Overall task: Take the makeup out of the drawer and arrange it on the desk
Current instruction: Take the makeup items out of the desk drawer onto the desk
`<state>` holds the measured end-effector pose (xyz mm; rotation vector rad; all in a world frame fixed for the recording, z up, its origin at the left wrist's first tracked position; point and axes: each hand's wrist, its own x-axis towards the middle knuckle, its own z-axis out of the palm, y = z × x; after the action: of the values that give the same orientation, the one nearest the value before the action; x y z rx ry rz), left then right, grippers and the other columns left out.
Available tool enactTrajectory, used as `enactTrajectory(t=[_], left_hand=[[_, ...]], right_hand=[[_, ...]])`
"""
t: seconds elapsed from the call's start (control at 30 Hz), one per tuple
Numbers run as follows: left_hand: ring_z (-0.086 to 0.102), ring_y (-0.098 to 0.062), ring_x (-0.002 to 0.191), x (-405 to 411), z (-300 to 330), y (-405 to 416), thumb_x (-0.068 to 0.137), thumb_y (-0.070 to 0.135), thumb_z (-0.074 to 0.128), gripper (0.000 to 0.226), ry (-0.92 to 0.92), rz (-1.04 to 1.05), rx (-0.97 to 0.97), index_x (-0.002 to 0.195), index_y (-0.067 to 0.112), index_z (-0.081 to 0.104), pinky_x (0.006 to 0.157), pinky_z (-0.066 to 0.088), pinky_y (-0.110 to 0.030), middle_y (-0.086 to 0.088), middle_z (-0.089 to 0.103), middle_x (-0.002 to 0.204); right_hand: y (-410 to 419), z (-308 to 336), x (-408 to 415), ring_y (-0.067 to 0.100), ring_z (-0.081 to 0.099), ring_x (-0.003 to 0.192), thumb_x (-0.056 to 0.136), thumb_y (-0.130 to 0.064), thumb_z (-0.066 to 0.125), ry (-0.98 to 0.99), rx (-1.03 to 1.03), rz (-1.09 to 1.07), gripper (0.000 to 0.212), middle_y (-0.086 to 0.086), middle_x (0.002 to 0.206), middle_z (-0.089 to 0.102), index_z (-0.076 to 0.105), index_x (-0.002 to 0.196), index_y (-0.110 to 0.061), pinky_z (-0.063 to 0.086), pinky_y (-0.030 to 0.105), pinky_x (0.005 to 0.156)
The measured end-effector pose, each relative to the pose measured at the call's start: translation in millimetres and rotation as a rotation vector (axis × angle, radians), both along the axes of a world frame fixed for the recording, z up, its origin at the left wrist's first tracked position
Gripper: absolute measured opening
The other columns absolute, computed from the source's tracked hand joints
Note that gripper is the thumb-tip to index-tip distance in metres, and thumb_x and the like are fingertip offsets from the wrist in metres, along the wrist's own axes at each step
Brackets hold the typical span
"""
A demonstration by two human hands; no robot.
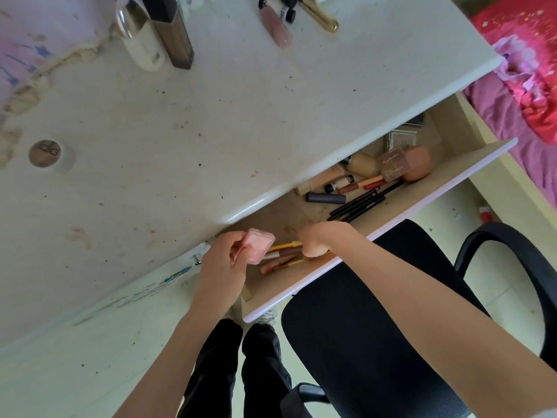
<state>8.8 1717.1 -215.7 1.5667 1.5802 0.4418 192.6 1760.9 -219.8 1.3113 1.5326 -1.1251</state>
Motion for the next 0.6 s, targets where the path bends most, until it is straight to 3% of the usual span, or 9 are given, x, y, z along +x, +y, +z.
enactTrajectory(t=[0.2, 0.3, 0.4, 0.6], left_hand=[[0.050, 0.005, 0.078, -6, 2, 0, 0.089, 0.008, 0.056, 0.019, -0.002, 0.005, -0.029, 0.106, 0.015, 0.058, 0.066, 0.034, 0.003, 0.006, 0.055, 0.094], [0.052, 0.004, 0.079, -6, 5, 3, 0.089, 0.010, 0.056, 0.018, -0.022, 0.016, -0.041, 0.105, 0.017, 0.058, 0.067, 0.034, 0.004, 0.007, 0.057, 0.095], [0.054, 0.003, 0.079, -6, 9, 3, 0.089, 0.011, 0.056, 0.017, -0.063, 0.033, -0.040, 0.101, 0.022, 0.058, 0.067, 0.035, 0.003, 0.009, 0.059, 0.094], [0.059, -0.002, 0.080, -3, 30, 15, 0.086, 0.010, 0.060, 0.019, -0.197, 0.121, 0.036, 0.097, 0.026, 0.058, 0.068, 0.044, -0.008, 0.016, 0.061, 0.087]], right_hand=[[0, -1, -2, 0.016, 0.045, 0.074, 0.096, -0.016, 0.039, 0.029, -0.040, 0.036, 0.036, 0.003, 0.092, 0.045, 0.044, 0.129, -0.003, 0.040, 0.030, 0.076], [0, -2, 4, 0.019, 0.048, 0.087, 0.096, -0.022, 0.043, 0.060, -0.054, -0.026, 0.038, 0.003, 0.102, 0.046, 0.042, 0.130, -0.005, 0.042, 0.031, 0.080], [-5, -3, 10, 0.020, 0.052, 0.089, 0.095, -0.029, 0.047, 0.112, -0.027, -0.128, 0.034, -0.001, 0.093, 0.049, 0.046, 0.122, -0.008, 0.044, 0.032, 0.080], [-9, 15, 24, 0.009, 0.051, 0.064, 0.093, -0.028, 0.050, 0.301, 0.057, -0.254, 0.022, -0.006, 0.071, 0.056, 0.058, 0.077, -0.015, 0.040, 0.023, 0.068]])
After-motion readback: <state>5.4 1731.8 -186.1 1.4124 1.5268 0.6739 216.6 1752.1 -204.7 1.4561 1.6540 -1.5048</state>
